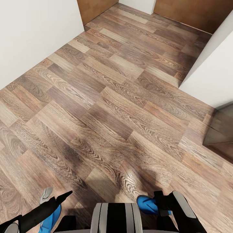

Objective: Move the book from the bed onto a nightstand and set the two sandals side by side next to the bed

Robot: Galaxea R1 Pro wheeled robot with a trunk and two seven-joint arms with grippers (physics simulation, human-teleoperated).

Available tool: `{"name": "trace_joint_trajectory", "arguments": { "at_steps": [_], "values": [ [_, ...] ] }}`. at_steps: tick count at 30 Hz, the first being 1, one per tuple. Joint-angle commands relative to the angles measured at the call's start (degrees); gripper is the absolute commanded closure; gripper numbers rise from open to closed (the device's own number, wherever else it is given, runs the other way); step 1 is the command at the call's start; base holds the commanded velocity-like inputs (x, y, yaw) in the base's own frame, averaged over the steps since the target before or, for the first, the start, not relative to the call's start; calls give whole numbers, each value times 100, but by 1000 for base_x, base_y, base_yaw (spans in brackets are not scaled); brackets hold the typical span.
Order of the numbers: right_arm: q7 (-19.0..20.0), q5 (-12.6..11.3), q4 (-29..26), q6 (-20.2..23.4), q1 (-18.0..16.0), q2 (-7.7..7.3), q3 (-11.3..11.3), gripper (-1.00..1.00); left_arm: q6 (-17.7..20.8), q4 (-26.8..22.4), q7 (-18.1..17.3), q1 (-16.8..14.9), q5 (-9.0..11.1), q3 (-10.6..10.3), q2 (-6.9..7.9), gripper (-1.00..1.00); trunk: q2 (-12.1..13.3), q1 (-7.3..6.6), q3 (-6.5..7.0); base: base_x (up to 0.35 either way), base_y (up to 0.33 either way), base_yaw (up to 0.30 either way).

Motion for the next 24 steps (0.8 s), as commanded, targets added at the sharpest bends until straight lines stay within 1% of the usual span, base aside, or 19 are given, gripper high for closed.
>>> {"name": "trace_joint_trajectory", "arguments": {
  "at_steps": [1,15,16,19,24],
  "values": [
    [-30,-18,-7,27,-2,3,-16,100,38,0,-5,-2,25,5,0,-100,-1,-1,-3,0,0,0],
    [-30,-18,-7,27,-2,3,-16,100,38,0,-5,-2,25,5,0,-100,-1,-1,-3,0,0,0],
    [-30,-18,-7,27,-2,3,-16,100,41,0,-5,-2,25,5,0,-100,0,-3,19,0,0,0],
    [-30,-18,-7,27,-2,3,-16,100,46,0,-9,-2,25,5,0,-100,0,-3,19,0,0,0],
    [-30,-18,-7,27,-2,3,-16,100,54,0,-13,-2,25,5,0,-100,7,-16,130,0,0,0]
  ]
}}
